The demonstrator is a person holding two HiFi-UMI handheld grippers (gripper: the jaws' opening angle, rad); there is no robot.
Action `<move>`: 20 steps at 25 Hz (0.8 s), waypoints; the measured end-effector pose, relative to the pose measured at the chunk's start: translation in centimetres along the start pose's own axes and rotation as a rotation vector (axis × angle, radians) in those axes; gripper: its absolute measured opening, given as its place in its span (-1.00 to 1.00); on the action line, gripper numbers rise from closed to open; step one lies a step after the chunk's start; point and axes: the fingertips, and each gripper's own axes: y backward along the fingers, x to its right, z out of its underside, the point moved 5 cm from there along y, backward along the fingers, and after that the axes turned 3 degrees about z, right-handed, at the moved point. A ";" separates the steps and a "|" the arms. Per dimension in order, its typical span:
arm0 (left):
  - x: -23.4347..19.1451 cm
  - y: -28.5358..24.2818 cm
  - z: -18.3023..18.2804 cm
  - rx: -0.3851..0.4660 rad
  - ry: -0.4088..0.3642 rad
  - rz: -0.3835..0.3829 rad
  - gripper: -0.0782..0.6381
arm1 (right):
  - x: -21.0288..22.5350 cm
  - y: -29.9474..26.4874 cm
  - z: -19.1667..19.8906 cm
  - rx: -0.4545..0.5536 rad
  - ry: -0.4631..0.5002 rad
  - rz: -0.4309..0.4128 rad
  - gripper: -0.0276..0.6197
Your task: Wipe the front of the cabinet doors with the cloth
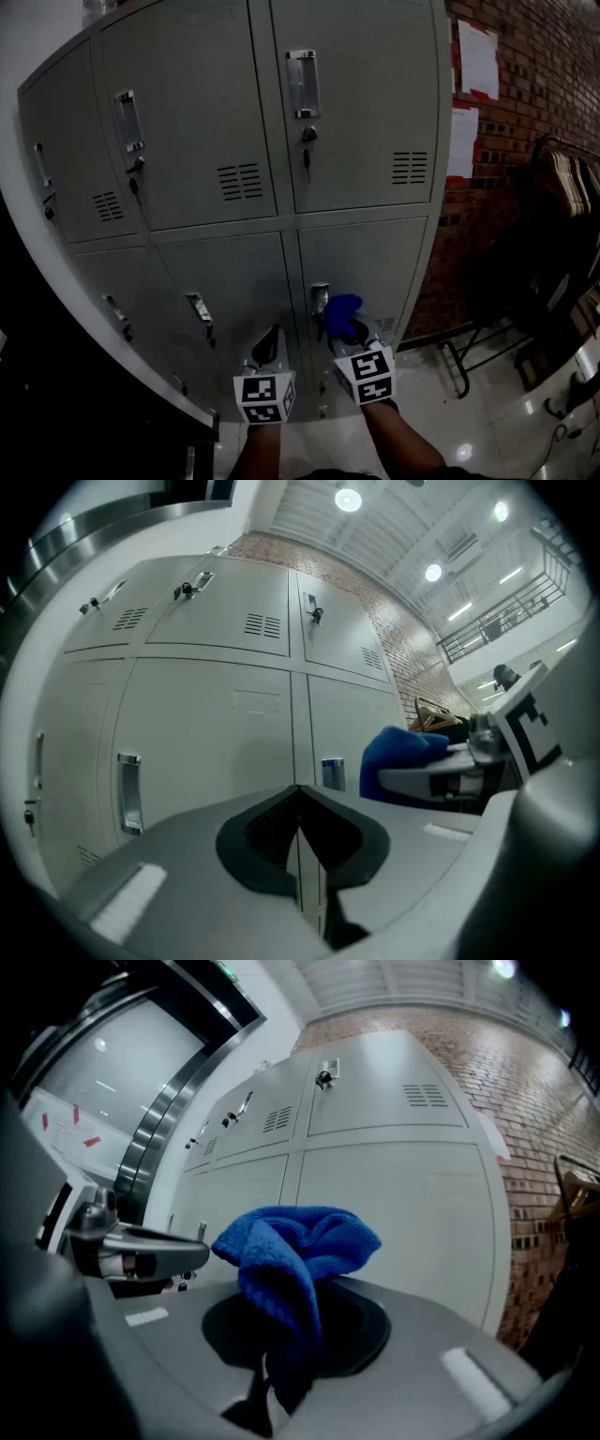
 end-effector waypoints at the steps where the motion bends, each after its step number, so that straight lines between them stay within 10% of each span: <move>1: -0.6 -0.5 -0.3 0.006 -0.010 0.013 -0.75 | 0.1 -1.0 -1.5 0.030 0.008 0.014 -0.73; 10: -2.4 -1.7 0.0 -0.017 -0.024 0.088 -0.75 | -0.4 -5.0 -13.7 0.217 0.103 0.048 -0.73; 20: -4.3 -2.7 -0.7 -0.038 -0.027 0.079 -0.75 | 0.6 -7.0 -14.9 0.180 0.097 0.041 -0.74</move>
